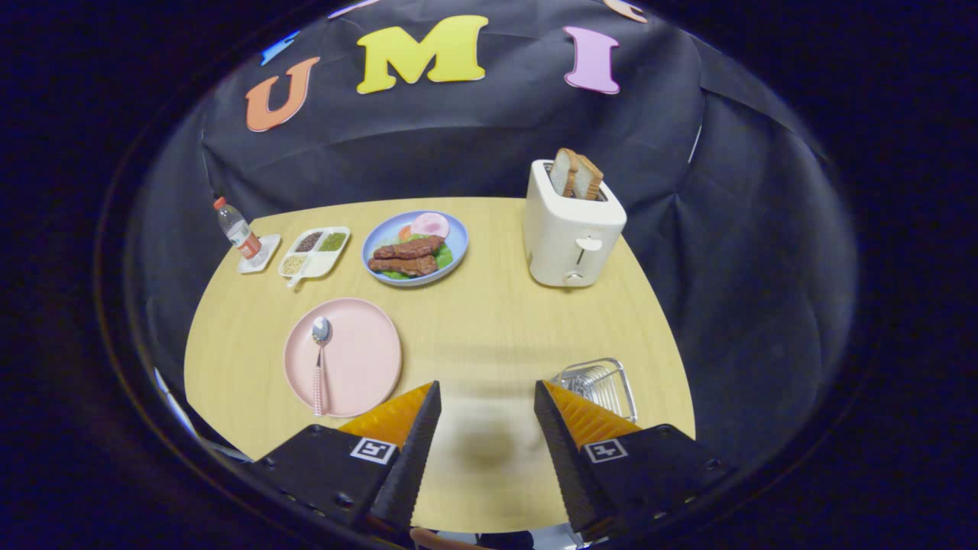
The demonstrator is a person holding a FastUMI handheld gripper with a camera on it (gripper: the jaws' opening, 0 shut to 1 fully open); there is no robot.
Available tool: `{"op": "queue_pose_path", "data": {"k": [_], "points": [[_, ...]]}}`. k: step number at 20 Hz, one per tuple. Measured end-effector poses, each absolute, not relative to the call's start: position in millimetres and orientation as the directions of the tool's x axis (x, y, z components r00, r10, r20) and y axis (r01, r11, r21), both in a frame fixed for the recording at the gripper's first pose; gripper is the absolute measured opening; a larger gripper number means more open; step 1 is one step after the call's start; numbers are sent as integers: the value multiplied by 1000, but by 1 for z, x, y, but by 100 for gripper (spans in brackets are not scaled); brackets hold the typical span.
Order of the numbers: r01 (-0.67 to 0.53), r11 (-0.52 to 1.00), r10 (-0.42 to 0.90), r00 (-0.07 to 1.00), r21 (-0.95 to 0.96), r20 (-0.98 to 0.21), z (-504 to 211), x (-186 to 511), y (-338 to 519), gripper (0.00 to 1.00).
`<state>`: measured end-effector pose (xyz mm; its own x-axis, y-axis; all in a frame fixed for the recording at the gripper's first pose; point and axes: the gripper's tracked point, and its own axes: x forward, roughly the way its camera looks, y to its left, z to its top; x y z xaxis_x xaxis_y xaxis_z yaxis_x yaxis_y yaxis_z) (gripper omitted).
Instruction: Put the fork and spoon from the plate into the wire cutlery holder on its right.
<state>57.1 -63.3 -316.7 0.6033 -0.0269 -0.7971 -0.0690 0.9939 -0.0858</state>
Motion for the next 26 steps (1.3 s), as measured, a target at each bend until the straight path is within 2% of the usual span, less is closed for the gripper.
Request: {"op": "queue_pose_path", "data": {"k": [5, 11, 22, 26], "points": [[-95, 994, 10, 612, -61, -791, -328, 55, -11, 96], [-133, 991, 76, 582, -3, -810, -354, 49, 49, 97], [-165, 986, 89, 564, -6, -821, -426, 51, 125, 96], [-153, 988, 77, 540, -8, -838, -449, 55, 142, 86]]}}
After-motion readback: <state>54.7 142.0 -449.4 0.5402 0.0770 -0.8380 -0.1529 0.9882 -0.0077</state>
